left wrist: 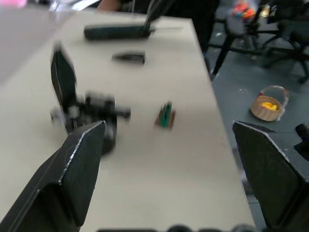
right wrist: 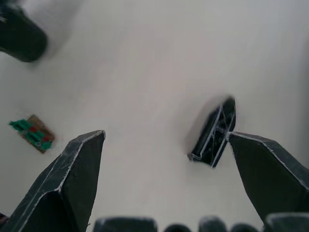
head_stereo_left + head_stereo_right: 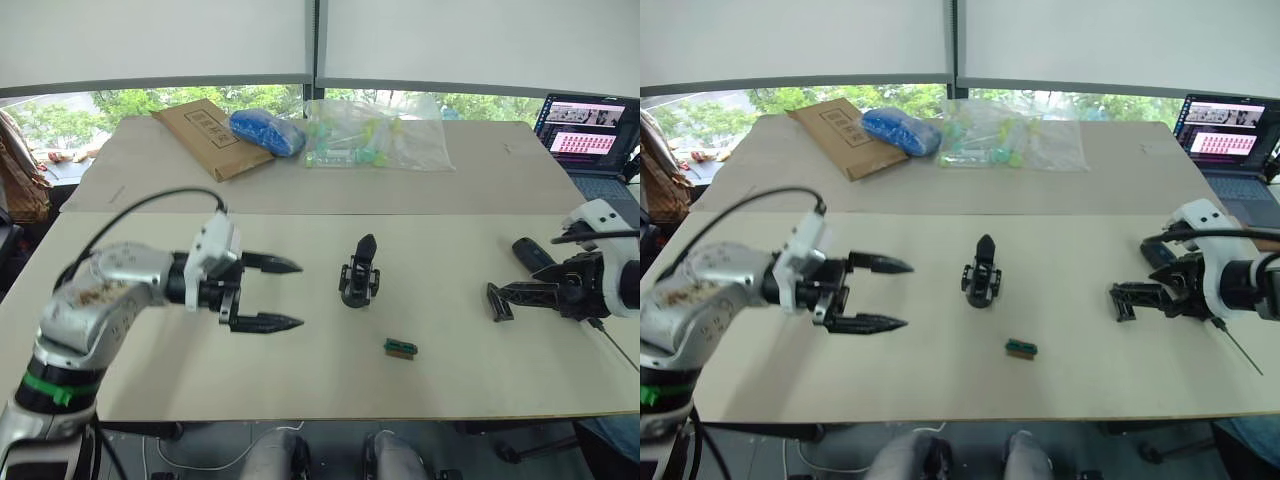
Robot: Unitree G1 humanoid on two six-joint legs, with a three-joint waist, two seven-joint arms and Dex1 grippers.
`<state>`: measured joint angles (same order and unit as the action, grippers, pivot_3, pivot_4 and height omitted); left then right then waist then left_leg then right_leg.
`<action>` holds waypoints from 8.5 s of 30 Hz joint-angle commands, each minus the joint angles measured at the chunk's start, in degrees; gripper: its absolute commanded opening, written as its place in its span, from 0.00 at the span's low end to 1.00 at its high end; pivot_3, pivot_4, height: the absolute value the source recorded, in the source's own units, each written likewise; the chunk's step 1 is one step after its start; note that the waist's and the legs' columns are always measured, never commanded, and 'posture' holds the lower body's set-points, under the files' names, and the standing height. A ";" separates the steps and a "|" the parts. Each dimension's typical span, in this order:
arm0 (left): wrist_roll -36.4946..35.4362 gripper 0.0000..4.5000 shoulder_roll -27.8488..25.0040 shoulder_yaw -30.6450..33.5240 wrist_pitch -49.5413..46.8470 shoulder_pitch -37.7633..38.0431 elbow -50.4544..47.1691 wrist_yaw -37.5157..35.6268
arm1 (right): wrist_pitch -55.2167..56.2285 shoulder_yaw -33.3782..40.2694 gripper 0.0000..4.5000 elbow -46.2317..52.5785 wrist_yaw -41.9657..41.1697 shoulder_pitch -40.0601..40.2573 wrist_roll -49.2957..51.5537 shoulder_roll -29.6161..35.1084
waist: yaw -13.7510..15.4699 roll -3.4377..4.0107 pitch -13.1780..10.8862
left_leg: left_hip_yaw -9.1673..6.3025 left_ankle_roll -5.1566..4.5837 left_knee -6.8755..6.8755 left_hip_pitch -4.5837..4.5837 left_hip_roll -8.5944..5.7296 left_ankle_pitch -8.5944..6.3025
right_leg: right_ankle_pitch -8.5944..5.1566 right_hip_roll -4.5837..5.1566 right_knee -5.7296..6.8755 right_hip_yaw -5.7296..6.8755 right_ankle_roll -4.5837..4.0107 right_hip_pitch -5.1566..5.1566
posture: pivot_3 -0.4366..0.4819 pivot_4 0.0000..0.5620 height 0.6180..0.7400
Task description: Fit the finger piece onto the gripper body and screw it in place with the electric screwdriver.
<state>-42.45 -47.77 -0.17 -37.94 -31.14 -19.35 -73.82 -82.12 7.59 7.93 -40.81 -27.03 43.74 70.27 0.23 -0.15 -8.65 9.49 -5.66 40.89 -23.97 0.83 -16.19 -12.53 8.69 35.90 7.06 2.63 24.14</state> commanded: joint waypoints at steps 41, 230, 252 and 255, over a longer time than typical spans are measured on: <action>-7.79 0.94 39.59 16.09 -20.16 -22.49 21.01 53.12 | 42.44 -8.22 0.25 12.73 3.97 -15.15 -23.67 -34.19 | -0.25 0.03 -0.03 | -0.10 0.22 0.02 -0.12 -0.07 0.16 | -0.02 -0.22 0.22 0.09 0.10 -0.01 | 0.48 0.27 0.93; 41.22 0.51 36.90 -13.42 47.81 -12.35 61.82 7.16 | 66.57 -15.57 0.08 -21.10 -34.14 -6.66 -20.88 -40.03 | -0.17 0.01 -0.02 | -0.08 0.03 0.40 -0.17 -0.03 0.05 | 0.04 -0.20 0.23 0.18 0.08 0.00 | 0.48 0.27 0.93; 41.35 0.51 36.85 -13.45 48.11 -12.46 62.14 7.83 | 70.24 -13.77 0.08 -18.72 -28.76 1.44 -21.03 -43.81 | -0.28 0.01 0.07 | -0.07 0.03 0.38 -0.06 -0.03 0.05 | 0.04 -0.20 0.22 0.16 0.08 -0.12 | 0.48 0.27 0.93; 41.57 0.51 36.40 -13.25 48.27 -12.56 62.36 7.80 | 71.44 -14.85 0.08 -21.49 -31.45 1.27 -22.10 -42.53 | -0.29 0.02 0.08 | -0.07 0.04 0.35 0.08 -0.03 0.04 | 0.03 -0.19 0.21 0.13 0.08 -0.21 | 0.48 0.27 0.93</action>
<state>-0.29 -11.41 -13.47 9.87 -43.93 44.13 -65.81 -9.60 -4.81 -9.12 -71.13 -28.02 25.59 25.89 -0.06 -0.13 -8.57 9.42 -5.62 41.23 -23.88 0.80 -16.15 -12.49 8.49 36.10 7.18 2.71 23.93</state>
